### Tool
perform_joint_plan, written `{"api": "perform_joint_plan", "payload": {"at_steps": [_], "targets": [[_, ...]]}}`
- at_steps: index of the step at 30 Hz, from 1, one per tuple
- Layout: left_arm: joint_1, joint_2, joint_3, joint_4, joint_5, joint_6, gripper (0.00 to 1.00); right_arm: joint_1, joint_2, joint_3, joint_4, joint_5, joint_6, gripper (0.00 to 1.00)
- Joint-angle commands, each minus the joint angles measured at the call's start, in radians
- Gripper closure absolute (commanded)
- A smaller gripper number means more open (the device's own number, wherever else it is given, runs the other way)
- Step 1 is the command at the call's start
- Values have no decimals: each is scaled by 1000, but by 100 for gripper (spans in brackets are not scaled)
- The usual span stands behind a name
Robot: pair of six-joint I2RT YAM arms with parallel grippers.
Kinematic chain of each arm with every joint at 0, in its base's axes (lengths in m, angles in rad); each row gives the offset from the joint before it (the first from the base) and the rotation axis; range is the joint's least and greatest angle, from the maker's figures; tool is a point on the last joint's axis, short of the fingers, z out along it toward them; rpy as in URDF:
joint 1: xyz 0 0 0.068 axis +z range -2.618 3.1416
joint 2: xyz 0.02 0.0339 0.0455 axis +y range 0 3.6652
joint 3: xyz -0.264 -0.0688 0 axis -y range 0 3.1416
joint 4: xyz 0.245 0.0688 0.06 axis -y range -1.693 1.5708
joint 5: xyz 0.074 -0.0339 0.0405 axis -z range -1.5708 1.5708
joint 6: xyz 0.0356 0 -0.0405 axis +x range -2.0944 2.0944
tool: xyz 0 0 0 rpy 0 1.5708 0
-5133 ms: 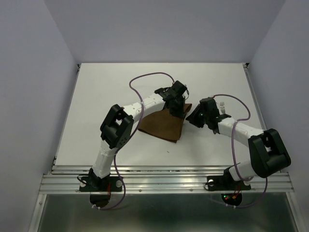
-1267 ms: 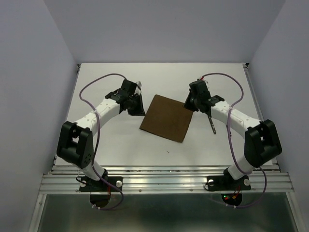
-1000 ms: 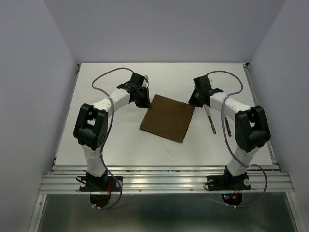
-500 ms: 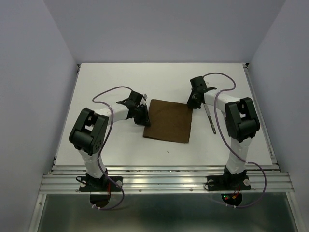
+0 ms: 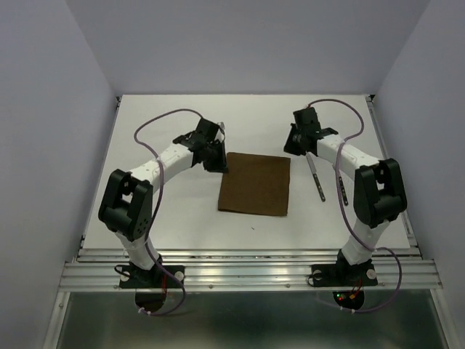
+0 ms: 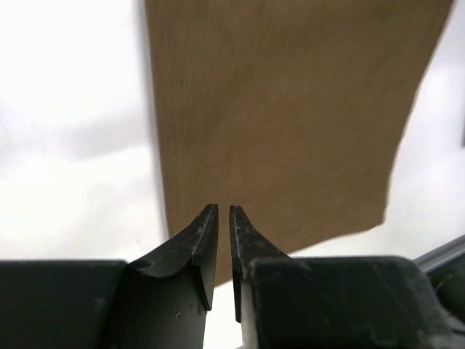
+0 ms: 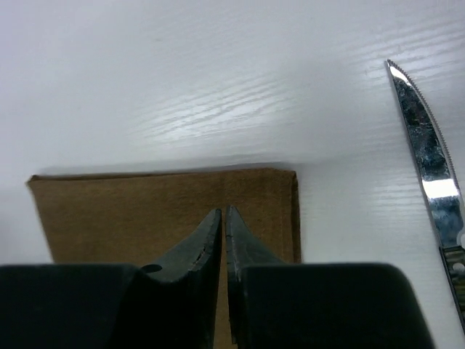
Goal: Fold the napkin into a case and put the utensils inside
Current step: Smooth out the square-folded napkin at the center of the board, then pick up the top corner of the square-folded napkin from the center of the board.
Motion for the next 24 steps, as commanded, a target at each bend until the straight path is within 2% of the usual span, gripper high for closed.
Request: {"api": "perform_joint_plan", "payload": {"at_steps": [1,7,15,20,23,24], "targets": [[32,97,219,-15,-56,50,76,-5,-170,-54,22,-26,-7,88],[44,332,434,-9,-44,56,77,-5,-355,-197,-15,-46,28,87],[42,505,480,51,-52,10,79,-5,-528,-361,-105,-68,49,87],[41,455,453,42,-76,10,80,17,-589,-410,-170,-81,42,87],[39,355,416,14,-96,13,79,80,-612,-438,-211,-83,77,88],[41,291,399,6,-99,12,79,135,-617,-448,-220,-59,95,88]]}}
